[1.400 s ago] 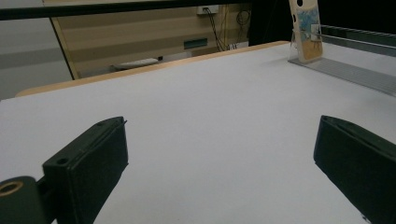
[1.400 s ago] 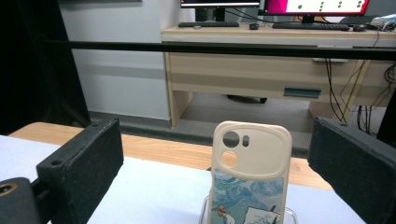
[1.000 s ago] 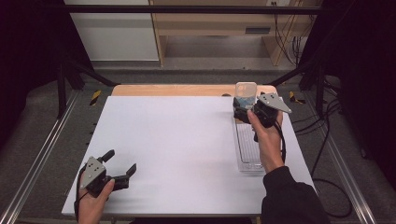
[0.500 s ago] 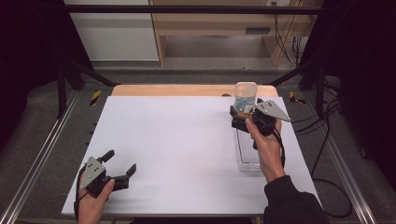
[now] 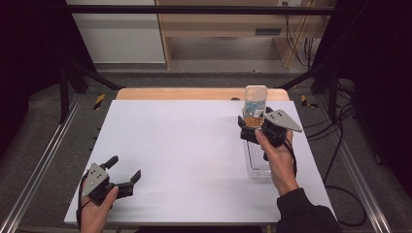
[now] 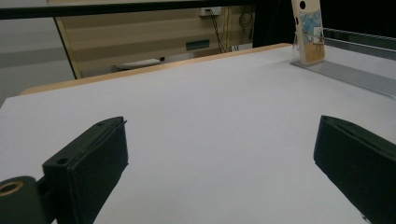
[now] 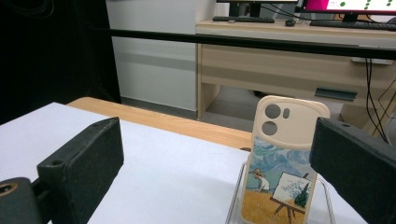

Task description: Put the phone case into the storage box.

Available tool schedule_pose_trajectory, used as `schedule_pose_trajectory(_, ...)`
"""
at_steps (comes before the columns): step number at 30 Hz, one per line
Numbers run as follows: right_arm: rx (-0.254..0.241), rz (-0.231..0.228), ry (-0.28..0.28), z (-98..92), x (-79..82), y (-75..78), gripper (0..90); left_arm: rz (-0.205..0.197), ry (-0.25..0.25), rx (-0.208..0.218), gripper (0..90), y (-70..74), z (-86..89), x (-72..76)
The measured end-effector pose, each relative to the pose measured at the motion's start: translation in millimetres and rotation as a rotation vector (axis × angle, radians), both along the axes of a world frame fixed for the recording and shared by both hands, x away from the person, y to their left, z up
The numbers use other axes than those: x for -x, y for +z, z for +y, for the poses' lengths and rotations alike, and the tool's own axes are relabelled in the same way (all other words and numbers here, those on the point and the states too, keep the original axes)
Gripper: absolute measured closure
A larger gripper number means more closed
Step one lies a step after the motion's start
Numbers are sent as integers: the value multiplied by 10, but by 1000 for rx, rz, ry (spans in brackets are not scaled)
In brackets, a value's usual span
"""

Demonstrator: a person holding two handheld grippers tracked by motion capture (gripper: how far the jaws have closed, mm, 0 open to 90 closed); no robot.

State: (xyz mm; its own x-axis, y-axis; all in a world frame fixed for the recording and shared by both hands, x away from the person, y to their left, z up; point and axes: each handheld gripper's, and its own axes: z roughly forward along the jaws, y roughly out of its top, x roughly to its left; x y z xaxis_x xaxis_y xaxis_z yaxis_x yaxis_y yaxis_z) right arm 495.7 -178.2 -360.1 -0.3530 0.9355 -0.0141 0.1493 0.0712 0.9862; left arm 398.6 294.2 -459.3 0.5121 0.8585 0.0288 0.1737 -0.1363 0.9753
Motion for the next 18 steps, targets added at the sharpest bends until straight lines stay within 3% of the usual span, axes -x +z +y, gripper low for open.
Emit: schedule_pose_trajectory(18,16,-14,29,-57,197,38,28,-1,-3,-2,26,3,-7,-4)
